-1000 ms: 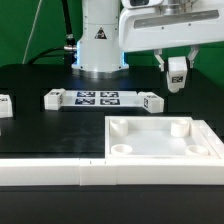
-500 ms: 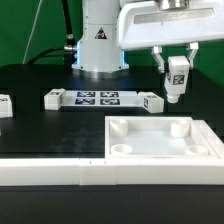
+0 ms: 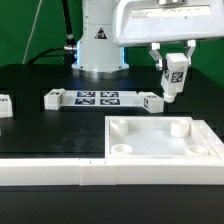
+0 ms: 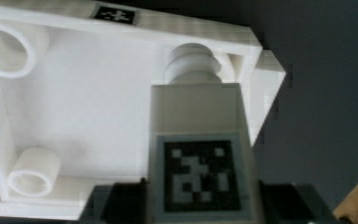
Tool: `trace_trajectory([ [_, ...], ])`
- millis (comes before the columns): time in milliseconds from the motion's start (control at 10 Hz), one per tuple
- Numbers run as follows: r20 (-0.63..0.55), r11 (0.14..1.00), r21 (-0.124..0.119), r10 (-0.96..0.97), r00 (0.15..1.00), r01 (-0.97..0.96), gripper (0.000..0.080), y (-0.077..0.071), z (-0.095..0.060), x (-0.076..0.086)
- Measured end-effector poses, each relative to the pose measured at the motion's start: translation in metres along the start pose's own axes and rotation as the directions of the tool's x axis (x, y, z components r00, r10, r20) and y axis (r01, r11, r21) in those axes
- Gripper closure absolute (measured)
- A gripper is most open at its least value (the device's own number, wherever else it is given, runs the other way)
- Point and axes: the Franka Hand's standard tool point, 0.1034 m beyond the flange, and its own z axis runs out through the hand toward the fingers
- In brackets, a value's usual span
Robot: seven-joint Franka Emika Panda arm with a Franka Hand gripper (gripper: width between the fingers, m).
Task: Assemble one leg
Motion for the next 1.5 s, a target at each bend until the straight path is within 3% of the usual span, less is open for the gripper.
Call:
trace_trajectory([
  [100,0.0,1.0,0.0,-0.006,1.0,0.006,0.0509,0.0,0.001,0.002],
  [400,-0.022,0.999,0.015,-0.033,0.999,0.033,0.0509,-0.007,0.011,0.048],
  [600,-0.047,0.995,0.011,-0.1,0.994,0.1,0.0509,0.002,0.028,0.075],
  [1200,-0.04,0.995,0.013,-0.101,0.994,0.101,0.0509,0.004,0.034,0.076],
  [1500,-0.044,0.996,0.019,-0.092,0.995,0.093,0.0509,0.011,0.049,0.111],
])
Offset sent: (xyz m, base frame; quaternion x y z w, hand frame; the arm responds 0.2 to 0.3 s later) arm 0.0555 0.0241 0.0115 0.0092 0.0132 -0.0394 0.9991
